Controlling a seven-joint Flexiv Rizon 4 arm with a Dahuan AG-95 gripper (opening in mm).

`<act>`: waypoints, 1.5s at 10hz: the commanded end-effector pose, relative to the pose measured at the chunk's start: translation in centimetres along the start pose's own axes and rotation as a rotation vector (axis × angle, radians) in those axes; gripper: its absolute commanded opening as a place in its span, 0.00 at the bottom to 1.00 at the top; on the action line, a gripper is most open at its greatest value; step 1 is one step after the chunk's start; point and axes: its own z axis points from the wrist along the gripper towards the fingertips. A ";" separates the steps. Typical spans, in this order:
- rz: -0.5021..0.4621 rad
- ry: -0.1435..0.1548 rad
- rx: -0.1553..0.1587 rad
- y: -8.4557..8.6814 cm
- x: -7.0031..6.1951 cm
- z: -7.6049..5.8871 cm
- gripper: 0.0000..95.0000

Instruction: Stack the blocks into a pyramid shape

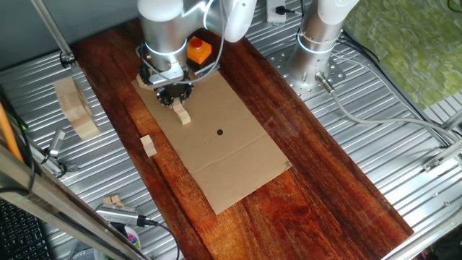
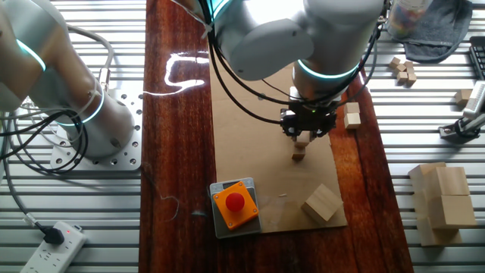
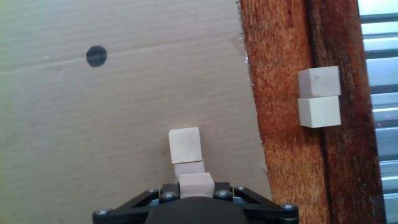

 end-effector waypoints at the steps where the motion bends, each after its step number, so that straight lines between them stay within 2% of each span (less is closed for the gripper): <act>1: -0.004 0.002 0.002 0.0 0.0 0.1 0.00; 15: -0.017 0.008 0.006 0.4 0.1 0.1 0.00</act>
